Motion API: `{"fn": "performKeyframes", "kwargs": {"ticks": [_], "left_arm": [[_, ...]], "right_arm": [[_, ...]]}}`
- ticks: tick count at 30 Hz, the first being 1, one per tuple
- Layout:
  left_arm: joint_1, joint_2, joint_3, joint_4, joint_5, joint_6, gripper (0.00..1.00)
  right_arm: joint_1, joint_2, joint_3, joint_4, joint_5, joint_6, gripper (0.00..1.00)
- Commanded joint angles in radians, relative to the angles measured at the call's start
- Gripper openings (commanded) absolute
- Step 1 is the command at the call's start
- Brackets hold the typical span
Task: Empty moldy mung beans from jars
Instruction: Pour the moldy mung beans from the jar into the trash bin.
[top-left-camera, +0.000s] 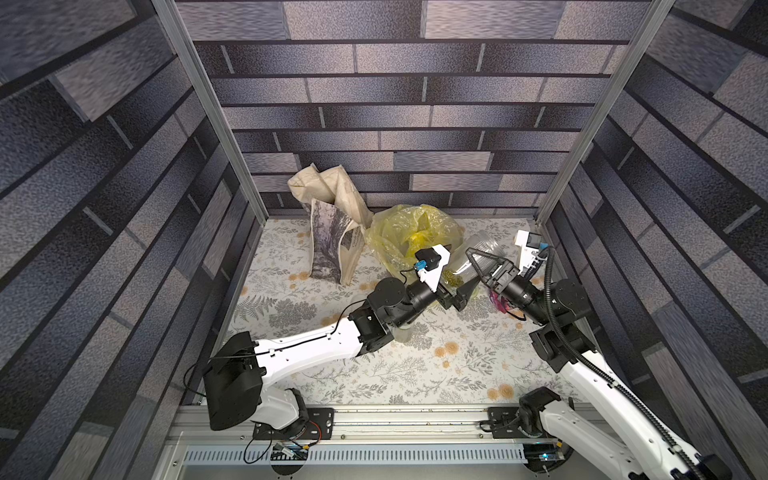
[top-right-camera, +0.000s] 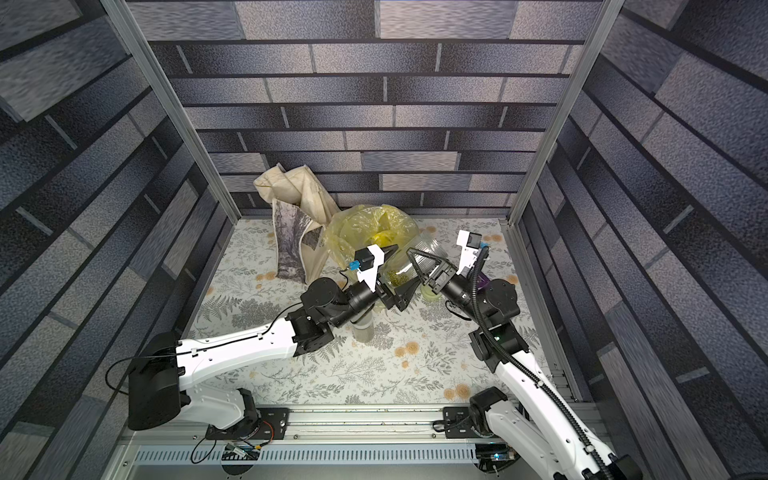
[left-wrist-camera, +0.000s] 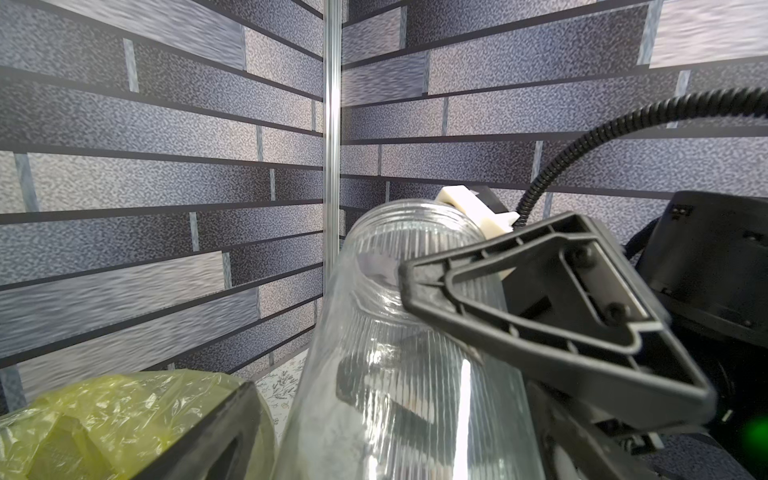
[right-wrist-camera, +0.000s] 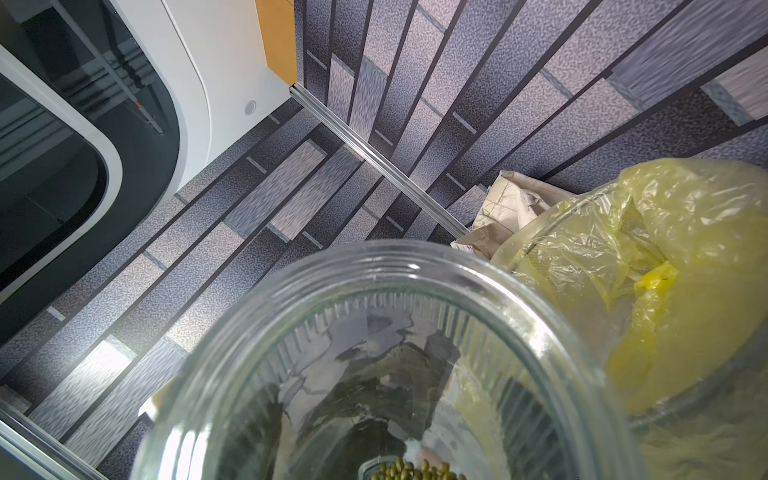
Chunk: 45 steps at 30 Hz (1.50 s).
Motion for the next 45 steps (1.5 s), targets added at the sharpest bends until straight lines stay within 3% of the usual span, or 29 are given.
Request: {"fn": "performKeyframes", "kwargs": {"ticks": [1, 13, 37, 41, 45], "left_arm": [[-0.005, 0.016, 0.02, 0.048, 0.021, -0.026, 1.0], [0.002, 0.05, 0.021, 0.13, -0.005, -0.047, 1.0], [0.029, 0.106, 0.098, 0.103, 0.046, -0.064, 1.0], [0.031, 0.115, 0.109, 0.102, 0.06, -0.064, 0.94], [0.036, 0.117, 0.112, 0.096, 0.065, -0.061, 0.79]], "right_arm": [[0.001, -0.011, -0.002, 0.132, 0.018, 0.027, 0.52], [0.0, -0.011, -0.019, 0.141, 0.016, 0.037, 0.52], [0.0, 0.054, -0.026, 0.236, -0.018, 0.091, 0.53], [0.001, 0.063, -0.025, 0.231, -0.023, 0.091, 0.53], [0.0, 0.064, -0.026, 0.234, -0.025, 0.091, 0.55]]}}
